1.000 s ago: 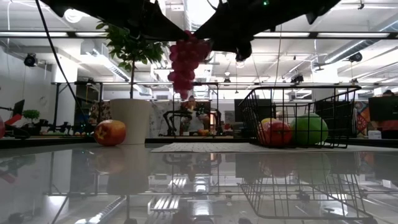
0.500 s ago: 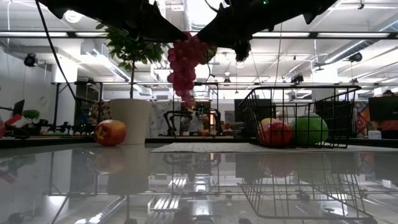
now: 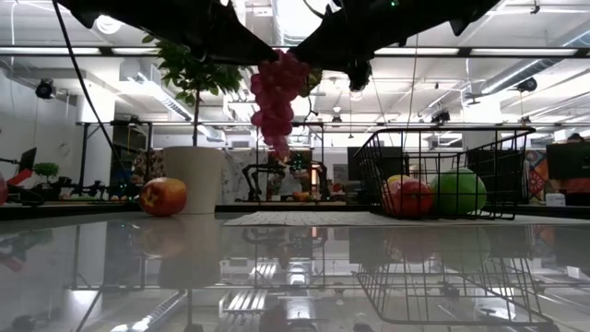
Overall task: Build produce basket
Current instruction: Put the purple grapes into the wire basket
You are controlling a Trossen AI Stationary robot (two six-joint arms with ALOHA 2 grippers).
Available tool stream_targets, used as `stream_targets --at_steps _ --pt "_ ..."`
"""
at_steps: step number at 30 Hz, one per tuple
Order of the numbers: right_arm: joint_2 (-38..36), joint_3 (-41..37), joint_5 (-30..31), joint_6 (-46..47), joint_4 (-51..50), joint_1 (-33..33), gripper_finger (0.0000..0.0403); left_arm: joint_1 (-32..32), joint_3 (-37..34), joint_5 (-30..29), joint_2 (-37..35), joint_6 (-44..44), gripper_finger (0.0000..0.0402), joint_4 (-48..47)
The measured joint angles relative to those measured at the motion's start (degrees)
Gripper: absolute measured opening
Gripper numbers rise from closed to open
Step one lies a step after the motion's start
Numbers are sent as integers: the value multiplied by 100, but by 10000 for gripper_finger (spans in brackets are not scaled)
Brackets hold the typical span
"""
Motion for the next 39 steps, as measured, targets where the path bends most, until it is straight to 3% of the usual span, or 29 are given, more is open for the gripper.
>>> stream_targets --at_steps 8,22,30,39 --pt "-118 -1 9 1 -103 1 11 0 -2 -24 -153 494 167 -35" --pt "-727 -5 373 -46 -477 -51 11 0 -2 -22 -806 1079 169 -33" --pt "-1771 -7 445 358 -1743 -617 11 0 -4 -19 -922 1357 169 -31" --pt "-2654 -7 2043 877 -3675 -1421 11 7 -9 -28 -922 1396 169 -26"
